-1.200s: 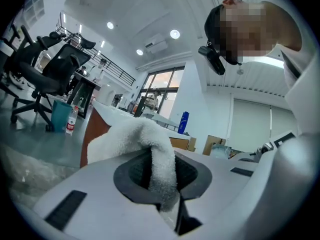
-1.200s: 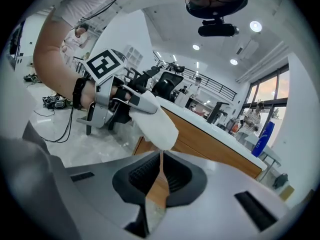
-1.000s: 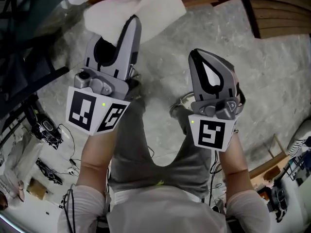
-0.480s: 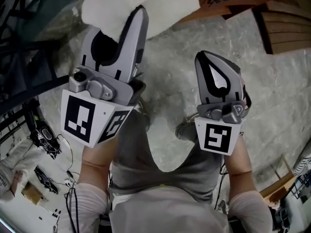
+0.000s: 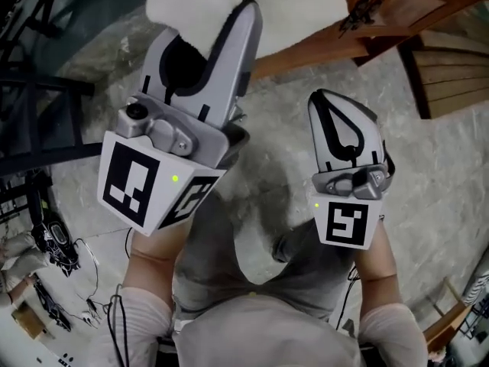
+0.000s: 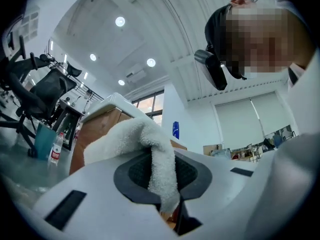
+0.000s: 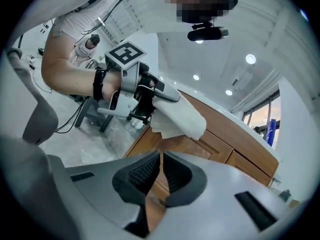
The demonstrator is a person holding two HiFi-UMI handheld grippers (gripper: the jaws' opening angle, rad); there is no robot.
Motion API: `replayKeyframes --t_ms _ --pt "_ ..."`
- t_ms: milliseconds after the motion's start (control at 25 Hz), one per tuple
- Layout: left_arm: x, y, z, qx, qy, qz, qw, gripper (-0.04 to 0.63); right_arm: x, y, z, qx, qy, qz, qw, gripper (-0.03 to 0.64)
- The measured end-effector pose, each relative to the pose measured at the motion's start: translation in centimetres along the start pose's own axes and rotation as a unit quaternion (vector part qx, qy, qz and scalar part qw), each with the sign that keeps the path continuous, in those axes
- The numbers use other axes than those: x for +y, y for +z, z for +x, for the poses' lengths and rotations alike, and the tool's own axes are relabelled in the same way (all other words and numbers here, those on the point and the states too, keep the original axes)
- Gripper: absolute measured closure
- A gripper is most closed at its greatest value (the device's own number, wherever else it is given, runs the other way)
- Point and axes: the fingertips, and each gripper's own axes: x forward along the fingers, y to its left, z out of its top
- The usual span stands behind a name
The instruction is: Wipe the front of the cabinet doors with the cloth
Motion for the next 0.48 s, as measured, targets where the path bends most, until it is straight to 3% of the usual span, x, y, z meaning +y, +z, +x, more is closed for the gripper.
replayKeyframes --t_ms 200,480 --pt "-0.4 0.2 -0.5 -0.05 -0.011 -0.003 0.9987 0.535 0.3 -1.1 -0.1 -0.015 -0.018 -0.029 0.999 0.569" --pt "-0.1 0.4 -1.1 -0.082 -0.017 -0.024 0.9962 0.535 0.9 -1.6 -0.6 -0.021 -0.038 -0.036 0.998 0.569"
